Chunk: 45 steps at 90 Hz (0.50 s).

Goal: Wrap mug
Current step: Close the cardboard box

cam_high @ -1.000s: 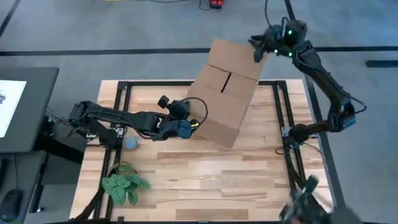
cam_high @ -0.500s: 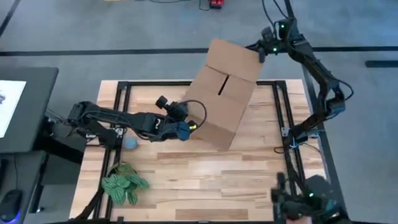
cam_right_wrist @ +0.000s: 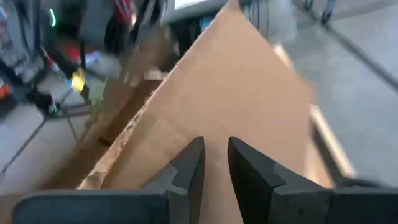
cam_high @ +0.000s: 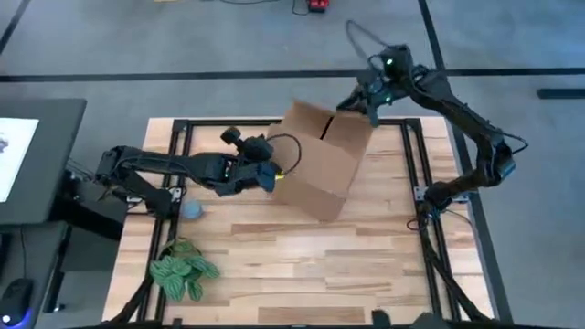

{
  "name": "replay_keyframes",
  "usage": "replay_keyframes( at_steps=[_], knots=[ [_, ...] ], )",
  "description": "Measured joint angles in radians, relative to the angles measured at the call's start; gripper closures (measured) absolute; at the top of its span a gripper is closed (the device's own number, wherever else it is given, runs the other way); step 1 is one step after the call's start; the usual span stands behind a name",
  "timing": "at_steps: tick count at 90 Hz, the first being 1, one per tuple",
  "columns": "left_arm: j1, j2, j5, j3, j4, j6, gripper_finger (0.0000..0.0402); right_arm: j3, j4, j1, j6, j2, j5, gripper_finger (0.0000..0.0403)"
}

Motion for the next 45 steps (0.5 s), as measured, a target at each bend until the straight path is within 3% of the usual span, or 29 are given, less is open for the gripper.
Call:
replay_keyframes(
  at_steps=[10,45],
  knots=[
    [0.055,-0.002,0.112,0.003,0.01,0.071,0.0402,-0.002,-0.044,0.076,-0.019,0.009,0.107,0.0337],
    [0.249,0.0,0.375,0.002,0.004,0.193,0.0401,-0.034,-0.118,0.195,0.02,0.005,0.261,0.0337]
  ],
)
